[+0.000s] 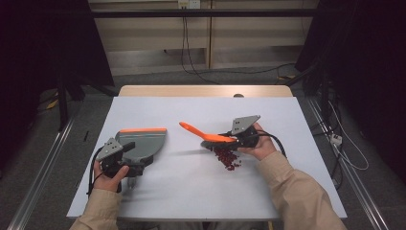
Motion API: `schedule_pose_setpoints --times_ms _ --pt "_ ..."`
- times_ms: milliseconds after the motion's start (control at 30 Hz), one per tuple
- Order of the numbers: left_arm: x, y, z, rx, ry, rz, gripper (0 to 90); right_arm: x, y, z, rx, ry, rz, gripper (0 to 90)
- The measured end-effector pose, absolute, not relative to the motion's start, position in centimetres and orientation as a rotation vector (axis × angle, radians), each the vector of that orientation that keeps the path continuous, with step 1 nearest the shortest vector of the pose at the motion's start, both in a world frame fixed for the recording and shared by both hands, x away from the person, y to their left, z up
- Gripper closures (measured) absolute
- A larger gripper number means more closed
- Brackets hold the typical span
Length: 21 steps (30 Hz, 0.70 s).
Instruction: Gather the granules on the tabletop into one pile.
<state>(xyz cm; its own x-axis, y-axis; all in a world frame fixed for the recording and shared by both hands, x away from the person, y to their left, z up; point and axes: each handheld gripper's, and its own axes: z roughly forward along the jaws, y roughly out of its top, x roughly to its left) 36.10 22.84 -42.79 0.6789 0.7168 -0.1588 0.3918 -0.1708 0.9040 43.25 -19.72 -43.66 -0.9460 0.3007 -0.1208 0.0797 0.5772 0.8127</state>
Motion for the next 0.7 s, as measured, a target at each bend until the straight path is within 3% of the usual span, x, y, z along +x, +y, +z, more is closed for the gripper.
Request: schedule_pose_setpoints --times_ms 400,700 --pt "36.2 22.7 -42.9 1.795 0.887 0.365 5.2 44.4 -19.1 -43.1 0.327 2.495 1.362 71.5" --pt "36.3 23.0 -42.9 1.793 0.889 0.367 5.2 44.8 -16.5 -43.7 0.124 2.596 1.338 71.5"
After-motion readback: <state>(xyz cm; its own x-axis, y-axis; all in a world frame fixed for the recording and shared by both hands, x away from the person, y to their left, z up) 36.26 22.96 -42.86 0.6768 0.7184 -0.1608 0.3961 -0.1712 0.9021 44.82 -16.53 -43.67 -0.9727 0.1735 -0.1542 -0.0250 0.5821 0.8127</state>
